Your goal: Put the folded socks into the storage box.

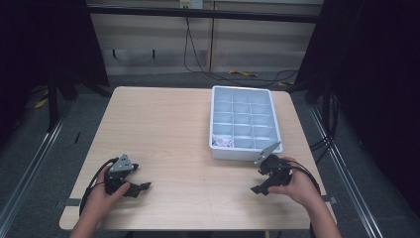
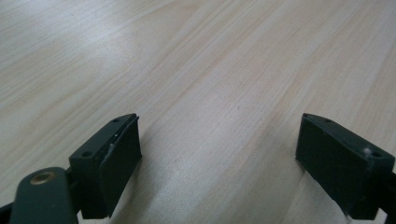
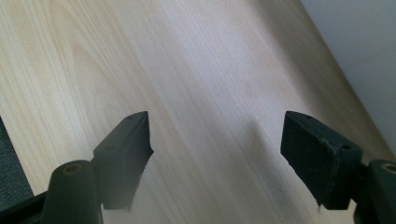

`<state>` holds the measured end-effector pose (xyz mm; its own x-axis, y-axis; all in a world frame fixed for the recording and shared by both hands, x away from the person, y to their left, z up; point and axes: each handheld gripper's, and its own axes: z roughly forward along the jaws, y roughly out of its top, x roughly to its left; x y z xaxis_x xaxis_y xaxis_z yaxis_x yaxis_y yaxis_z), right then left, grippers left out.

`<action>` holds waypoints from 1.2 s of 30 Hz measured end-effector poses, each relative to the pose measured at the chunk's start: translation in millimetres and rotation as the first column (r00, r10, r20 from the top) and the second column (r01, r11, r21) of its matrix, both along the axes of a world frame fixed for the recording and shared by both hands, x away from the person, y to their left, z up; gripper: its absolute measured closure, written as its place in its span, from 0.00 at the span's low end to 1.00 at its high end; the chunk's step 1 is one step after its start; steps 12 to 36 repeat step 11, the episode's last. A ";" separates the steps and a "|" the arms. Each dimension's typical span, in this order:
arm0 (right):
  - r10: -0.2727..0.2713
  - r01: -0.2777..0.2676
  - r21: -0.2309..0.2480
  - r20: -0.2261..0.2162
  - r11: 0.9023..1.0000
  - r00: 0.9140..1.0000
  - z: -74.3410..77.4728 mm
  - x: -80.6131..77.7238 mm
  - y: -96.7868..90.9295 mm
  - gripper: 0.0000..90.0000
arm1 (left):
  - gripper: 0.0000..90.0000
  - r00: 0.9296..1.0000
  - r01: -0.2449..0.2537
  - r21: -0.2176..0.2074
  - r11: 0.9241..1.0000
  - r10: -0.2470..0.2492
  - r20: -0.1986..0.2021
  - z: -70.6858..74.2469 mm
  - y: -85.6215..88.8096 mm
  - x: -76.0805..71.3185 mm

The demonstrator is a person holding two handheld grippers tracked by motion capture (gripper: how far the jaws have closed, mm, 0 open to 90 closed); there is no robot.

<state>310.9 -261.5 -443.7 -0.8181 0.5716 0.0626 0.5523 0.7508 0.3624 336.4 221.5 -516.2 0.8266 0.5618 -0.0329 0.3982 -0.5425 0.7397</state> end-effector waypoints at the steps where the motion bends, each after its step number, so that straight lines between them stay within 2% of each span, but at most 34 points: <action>1: -0.007 0.007 0.001 0.003 1.000 1.000 -1.6 -1.3 -0.3 0.27 | 0.15 1.000 0.000 0.000 1.000 0.000 0.000 0.0 0.0 0.0; 3: -0.015 0.015 0.013 -0.012 1.000 1.000 -6.6 -3.3 -0.2 0.27 | 0.15 1.000 0.001 0.002 1.000 -0.001 0.000 0.0 0.0 0.0; 6: -0.008 0.008 -0.010 -0.008 1.000 1.000 -10.5 -6.1 -0.6 0.27 | 0.15 1.000 -0.001 0.000 1.000 0.001 0.000 0.0 -0.1 0.0; 10: -0.025 0.025 0.022 0.006 0.999 1.000 -11.2 -9.6 -2.3 0.27 | 0.15 1.000 0.000 0.000 1.000 0.000 0.000 0.0 0.0 0.0; 36: -0.025 0.025 0.022 0.006 0.999 1.000 -11.2 -9.6 -2.3 0.27 | 0.15 1.000 0.000 0.000 1.000 0.000 0.000 0.0 0.0 0.0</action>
